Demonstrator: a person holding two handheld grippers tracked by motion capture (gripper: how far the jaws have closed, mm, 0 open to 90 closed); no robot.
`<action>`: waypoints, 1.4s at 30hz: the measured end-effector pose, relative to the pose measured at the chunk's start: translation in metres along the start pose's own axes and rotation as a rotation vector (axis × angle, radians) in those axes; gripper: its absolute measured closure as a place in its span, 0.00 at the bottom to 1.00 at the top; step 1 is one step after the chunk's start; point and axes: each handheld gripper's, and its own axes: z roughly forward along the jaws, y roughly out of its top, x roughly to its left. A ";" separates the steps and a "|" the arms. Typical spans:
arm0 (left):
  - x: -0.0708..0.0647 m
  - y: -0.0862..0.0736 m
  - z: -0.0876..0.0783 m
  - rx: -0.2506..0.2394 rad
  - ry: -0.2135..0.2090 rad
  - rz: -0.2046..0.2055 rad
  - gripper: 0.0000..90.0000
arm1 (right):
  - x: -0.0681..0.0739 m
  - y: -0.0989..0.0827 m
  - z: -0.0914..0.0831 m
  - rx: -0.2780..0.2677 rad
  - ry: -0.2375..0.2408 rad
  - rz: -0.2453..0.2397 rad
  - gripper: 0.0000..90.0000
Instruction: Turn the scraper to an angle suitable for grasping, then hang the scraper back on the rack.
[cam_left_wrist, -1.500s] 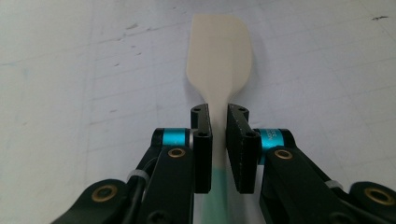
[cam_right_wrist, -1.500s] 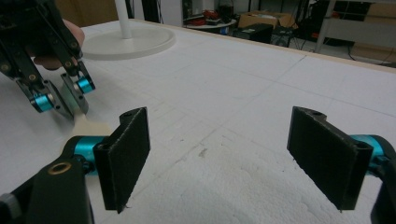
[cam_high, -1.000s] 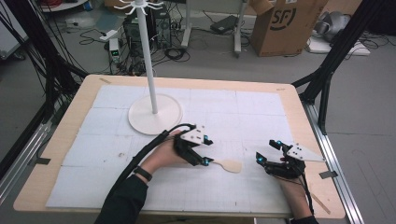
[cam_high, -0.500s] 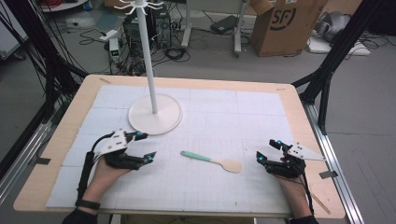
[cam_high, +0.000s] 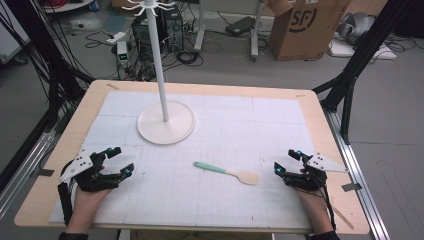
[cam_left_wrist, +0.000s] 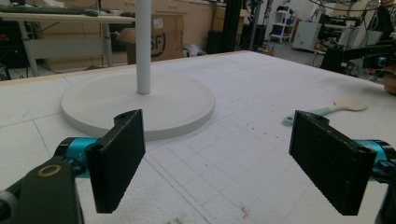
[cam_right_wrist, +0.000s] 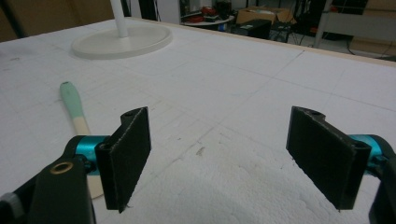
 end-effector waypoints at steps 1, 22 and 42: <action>0.000 0.000 0.000 0.001 0.000 0.009 0.21 | 0.000 0.000 0.000 0.000 0.000 0.000 0.24; 0.004 0.002 0.000 0.062 0.013 0.038 0.19 | 0.009 0.010 0.011 0.059 0.073 -0.019 0.20; 0.003 0.002 0.001 0.069 0.010 0.047 0.21 | 0.055 0.029 0.073 0.210 0.309 -0.117 0.26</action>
